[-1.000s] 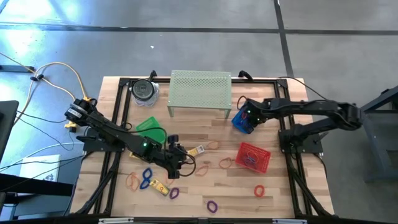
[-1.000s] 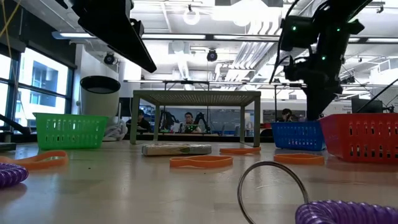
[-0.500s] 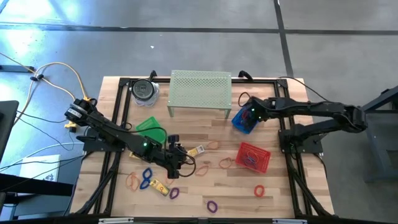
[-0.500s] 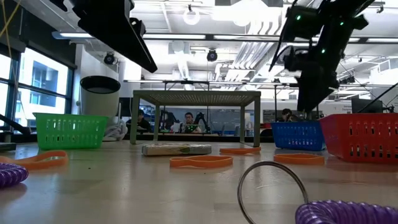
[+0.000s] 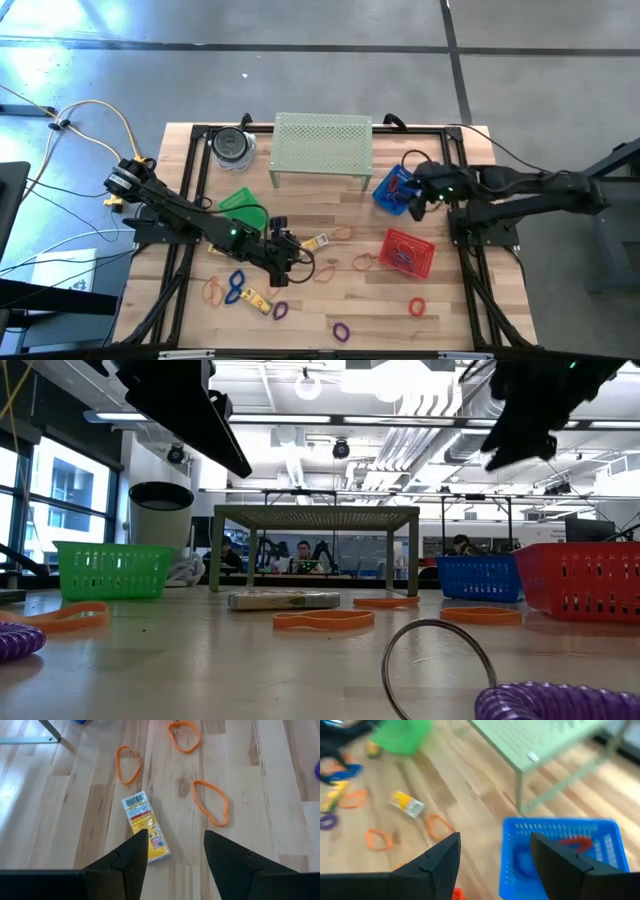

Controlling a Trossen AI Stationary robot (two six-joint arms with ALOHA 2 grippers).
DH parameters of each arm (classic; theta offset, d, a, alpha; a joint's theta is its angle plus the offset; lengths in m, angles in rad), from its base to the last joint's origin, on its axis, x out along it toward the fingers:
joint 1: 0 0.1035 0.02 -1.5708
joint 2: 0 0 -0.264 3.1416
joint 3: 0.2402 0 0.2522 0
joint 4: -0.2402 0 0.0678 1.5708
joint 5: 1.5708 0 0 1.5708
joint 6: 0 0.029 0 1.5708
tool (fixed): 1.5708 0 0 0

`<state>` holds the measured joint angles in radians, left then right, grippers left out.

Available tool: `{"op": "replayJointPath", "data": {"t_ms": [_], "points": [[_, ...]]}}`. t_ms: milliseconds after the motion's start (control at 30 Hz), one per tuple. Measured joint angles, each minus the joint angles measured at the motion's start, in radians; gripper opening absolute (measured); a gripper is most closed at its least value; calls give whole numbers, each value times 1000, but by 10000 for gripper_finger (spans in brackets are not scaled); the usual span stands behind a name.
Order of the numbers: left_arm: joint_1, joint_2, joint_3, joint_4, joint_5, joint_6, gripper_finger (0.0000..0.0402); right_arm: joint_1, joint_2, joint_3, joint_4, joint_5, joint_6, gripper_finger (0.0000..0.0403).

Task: Pick & Place Office Desk Supplies
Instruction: Put the crayon pack into the green basket

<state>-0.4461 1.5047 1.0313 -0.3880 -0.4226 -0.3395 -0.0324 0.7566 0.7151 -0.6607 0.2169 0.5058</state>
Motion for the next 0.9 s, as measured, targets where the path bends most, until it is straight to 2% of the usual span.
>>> {"op": "replayJointPath", "data": {"t_ms": [300, 400, 600, 700, 900], "points": [[12, 0, 0, -1, 0, -14, 184, 231, -15, 0, 155, 123, -54, 226], [26, 0, 0, -1, -5, -68, 184, 289, 9, 0, 209, 165, -100, 226], [43, 13, 0, -5, -14, -58, 187, 372, 41, 0, 338, 340, -260, 226], [42, 29, -1, -6, -6, -47, 209, 402, 47, 0, 377, 391, -304, 226], [42, 50, -1, 4, -4, -14, 297, 448, 48, 0, 381, 398, -319, 227]]}}
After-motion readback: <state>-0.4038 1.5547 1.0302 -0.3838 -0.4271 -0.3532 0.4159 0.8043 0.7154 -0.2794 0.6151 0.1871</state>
